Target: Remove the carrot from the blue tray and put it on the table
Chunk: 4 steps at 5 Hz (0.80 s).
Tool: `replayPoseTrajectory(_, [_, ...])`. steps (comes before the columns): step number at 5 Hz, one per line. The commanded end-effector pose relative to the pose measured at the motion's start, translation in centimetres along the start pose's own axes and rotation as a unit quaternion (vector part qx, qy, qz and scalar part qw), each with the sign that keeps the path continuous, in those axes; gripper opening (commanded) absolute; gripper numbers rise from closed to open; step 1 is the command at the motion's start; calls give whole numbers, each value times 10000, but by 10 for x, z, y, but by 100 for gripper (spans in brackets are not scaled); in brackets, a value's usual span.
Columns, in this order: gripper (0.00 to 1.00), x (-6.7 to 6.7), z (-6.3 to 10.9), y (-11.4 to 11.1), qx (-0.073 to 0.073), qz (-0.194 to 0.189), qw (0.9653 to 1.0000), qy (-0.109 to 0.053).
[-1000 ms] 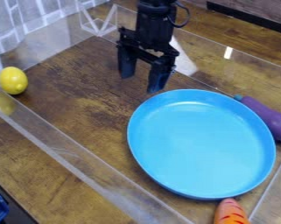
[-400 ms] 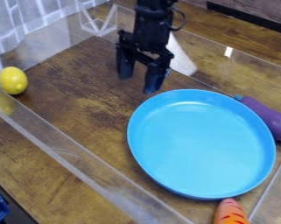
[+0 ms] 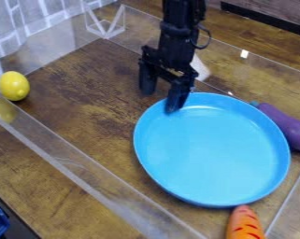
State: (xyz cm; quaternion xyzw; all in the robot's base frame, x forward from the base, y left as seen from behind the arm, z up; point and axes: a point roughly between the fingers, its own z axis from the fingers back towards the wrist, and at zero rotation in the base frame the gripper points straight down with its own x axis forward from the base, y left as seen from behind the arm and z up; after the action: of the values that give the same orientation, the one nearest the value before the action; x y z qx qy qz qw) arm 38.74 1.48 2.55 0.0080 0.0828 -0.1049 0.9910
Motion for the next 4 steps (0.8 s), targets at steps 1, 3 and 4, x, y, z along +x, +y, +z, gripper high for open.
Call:
replayPoseTrajectory(1, [100, 15, 16, -1, 110, 14, 9995, -285])
replayPoseTrajectory(3, [100, 27, 21, 5, 172, -313, 9988, -320])
replayPoseTrajectory(4, [100, 33, 25, 0, 146, -118, 9992, -350])
